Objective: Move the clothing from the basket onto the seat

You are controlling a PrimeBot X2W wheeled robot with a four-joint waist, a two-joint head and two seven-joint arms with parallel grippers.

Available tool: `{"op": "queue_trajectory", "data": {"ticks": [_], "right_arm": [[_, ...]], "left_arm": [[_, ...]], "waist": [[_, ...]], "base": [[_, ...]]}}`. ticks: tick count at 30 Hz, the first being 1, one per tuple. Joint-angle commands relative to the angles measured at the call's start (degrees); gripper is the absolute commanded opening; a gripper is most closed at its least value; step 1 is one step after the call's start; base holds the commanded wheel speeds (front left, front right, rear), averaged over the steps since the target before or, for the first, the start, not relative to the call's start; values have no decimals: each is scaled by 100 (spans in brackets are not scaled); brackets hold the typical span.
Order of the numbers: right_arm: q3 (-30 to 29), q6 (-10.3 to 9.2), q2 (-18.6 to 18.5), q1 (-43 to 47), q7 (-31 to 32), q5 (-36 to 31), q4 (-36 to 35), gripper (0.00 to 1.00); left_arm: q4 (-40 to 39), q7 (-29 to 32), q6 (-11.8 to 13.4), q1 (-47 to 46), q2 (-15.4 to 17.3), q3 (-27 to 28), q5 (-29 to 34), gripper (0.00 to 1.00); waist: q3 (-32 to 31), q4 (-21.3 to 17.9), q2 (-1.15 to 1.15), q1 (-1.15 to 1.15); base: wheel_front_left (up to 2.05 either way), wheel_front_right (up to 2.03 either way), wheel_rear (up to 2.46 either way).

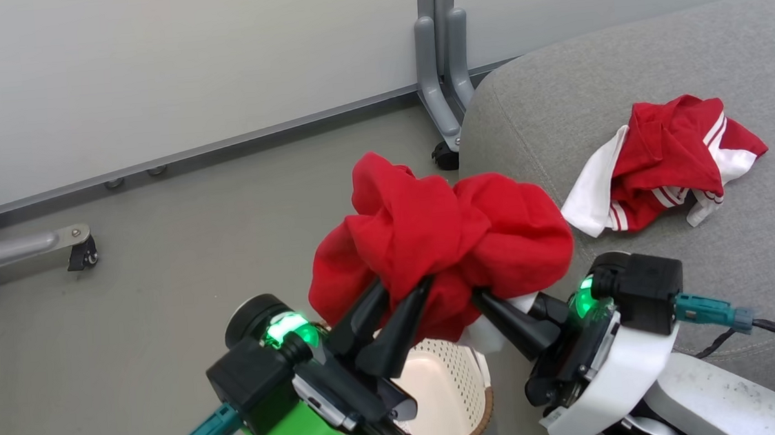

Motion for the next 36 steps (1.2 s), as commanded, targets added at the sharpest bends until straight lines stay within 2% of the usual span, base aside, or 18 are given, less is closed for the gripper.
{"op": "queue_trajectory", "data": {"ticks": [1,2,3,4,5,6,7,9,17,27,31,36], "right_arm": [[-74,-6,24,85,-1,-33,-17,0],[-124,-6,41,106,-1,-30,-23,0],[-160,-6,47,120,-1,-34,-26,0],[-187,-6,51,130,-1,-46,-31,0],[-203,-6,53,145,-1,-56,-34,0],[-224,-6,56,172,-1,-58,-35,0],[-239,-6,60,195,-1,-57,-36,0],[-293,-6,85,227,-1,-72,-45,0],[-763,-6,233,459,-1,-119,-39,0],[-1395,-6,432,864,-1,-250,-63,0],[-1548,-5,490,998,-1,-298,-80,0],[-1717,-5,562,1119,-1,-328,-99,0]], "left_arm": [[42,-1,-15,63,-26,69,29,0],[77,0,-15,90,-33,87,38,69],[88,0,-15,73,-9,49,73,85],[99,-1,-15,56,4,21,83,61],[105,0,-15,50,9,-4,84,29],[108,-1,-15,48,8,-17,79,18],[105,-1,-15,50,2,-4,87,33],[85,-1,-15,85,-48,118,148,100],[117,-1,-15,183,-51,407,278,100],[300,0,-15,579,130,1205,501,100],[618,0,-15,874,167,1747,705,100],[1254,0,-15,1291,-79,2693,1068,100]], "waist": [[0,4,0,0],[-5,10,0,0],[-7,14,0,0],[-9,21,0,0],[-10,26,0,0],[-10,31,0,0],[-11,36,0,0],[-10,45,0,0],[-34,78,0,0],[-77,174,0,0],[-91,214,0,0],[-107,270,0,0]], "base": [[0,0,0],[0,0,0],[0,0,0],[0,0,0],[0,0,0],[0,0,0],[0,0,0],[0,0,0],[0,0,0],[0,0,0],[0,0,0],[0,0,0]]}}
